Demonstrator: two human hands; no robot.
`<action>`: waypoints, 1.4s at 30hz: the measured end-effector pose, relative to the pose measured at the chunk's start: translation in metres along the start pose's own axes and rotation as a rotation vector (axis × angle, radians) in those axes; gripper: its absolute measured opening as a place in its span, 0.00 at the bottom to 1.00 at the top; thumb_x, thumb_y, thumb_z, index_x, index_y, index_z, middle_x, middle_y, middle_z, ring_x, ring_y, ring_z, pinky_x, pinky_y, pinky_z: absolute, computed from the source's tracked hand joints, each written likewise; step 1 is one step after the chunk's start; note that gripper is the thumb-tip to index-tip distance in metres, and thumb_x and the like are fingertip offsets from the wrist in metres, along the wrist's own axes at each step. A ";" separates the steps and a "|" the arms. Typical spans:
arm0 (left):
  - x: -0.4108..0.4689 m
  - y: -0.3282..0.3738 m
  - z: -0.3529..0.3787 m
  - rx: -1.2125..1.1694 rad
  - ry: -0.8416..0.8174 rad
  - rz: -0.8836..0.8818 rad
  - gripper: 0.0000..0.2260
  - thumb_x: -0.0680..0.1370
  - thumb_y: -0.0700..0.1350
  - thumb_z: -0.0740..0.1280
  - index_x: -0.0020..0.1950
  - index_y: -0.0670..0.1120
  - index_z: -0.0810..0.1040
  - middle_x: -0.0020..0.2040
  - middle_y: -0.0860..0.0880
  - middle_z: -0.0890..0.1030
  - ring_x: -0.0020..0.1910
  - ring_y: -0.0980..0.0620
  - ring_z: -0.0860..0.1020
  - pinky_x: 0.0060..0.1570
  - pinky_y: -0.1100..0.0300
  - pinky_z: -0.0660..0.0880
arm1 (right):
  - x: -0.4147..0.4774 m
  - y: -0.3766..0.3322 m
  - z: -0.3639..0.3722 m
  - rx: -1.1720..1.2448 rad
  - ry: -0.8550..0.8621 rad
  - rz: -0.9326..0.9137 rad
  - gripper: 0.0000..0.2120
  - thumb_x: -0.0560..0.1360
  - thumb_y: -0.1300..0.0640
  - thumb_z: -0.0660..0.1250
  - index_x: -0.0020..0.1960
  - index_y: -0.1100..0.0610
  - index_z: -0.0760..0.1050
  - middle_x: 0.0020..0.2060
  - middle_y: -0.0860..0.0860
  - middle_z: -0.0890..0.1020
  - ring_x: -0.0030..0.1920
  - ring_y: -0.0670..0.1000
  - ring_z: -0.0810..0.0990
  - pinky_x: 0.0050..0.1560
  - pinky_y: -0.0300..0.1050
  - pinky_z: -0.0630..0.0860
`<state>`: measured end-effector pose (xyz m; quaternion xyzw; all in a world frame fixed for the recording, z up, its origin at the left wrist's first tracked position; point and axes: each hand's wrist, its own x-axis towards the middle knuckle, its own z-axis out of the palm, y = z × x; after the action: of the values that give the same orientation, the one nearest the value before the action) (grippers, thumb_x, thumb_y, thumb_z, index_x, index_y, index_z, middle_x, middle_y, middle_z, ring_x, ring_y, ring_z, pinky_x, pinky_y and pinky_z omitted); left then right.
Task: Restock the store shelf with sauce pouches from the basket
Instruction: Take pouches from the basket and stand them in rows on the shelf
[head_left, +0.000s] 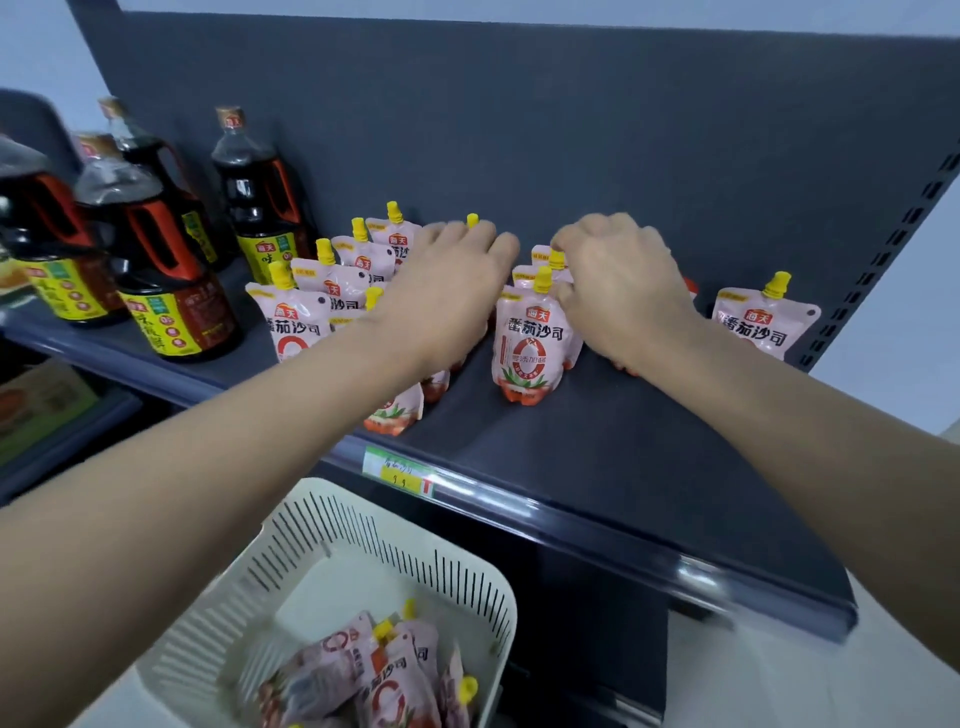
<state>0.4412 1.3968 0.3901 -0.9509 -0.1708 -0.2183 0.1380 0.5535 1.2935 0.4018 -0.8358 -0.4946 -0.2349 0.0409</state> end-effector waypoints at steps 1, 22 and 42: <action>-0.010 -0.002 -0.005 0.033 0.035 0.047 0.16 0.72 0.34 0.64 0.60 0.38 0.72 0.53 0.40 0.76 0.55 0.37 0.75 0.57 0.48 0.68 | -0.005 -0.007 -0.006 -0.024 0.002 -0.014 0.15 0.76 0.61 0.64 0.62 0.57 0.72 0.58 0.55 0.76 0.59 0.58 0.73 0.54 0.50 0.69; -0.259 -0.036 0.093 -0.317 -0.835 -0.001 0.19 0.75 0.45 0.66 0.66 0.46 0.70 0.63 0.46 0.76 0.61 0.45 0.75 0.60 0.51 0.70 | -0.171 -0.170 0.108 0.172 -0.760 -0.034 0.04 0.75 0.59 0.63 0.46 0.60 0.72 0.46 0.55 0.79 0.44 0.58 0.78 0.39 0.46 0.71; -0.304 -0.014 0.197 -0.360 -1.309 -0.129 0.05 0.74 0.35 0.64 0.39 0.38 0.77 0.31 0.48 0.70 0.28 0.51 0.69 0.26 0.64 0.65 | -0.227 -0.181 0.206 0.132 -0.964 -0.076 0.16 0.74 0.70 0.58 0.31 0.57 0.60 0.29 0.50 0.65 0.30 0.49 0.66 0.39 0.46 0.67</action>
<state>0.2510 1.3951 0.0814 -0.8830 -0.2365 0.3692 -0.1675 0.3821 1.2634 0.0911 -0.8265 -0.5010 0.2093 -0.1485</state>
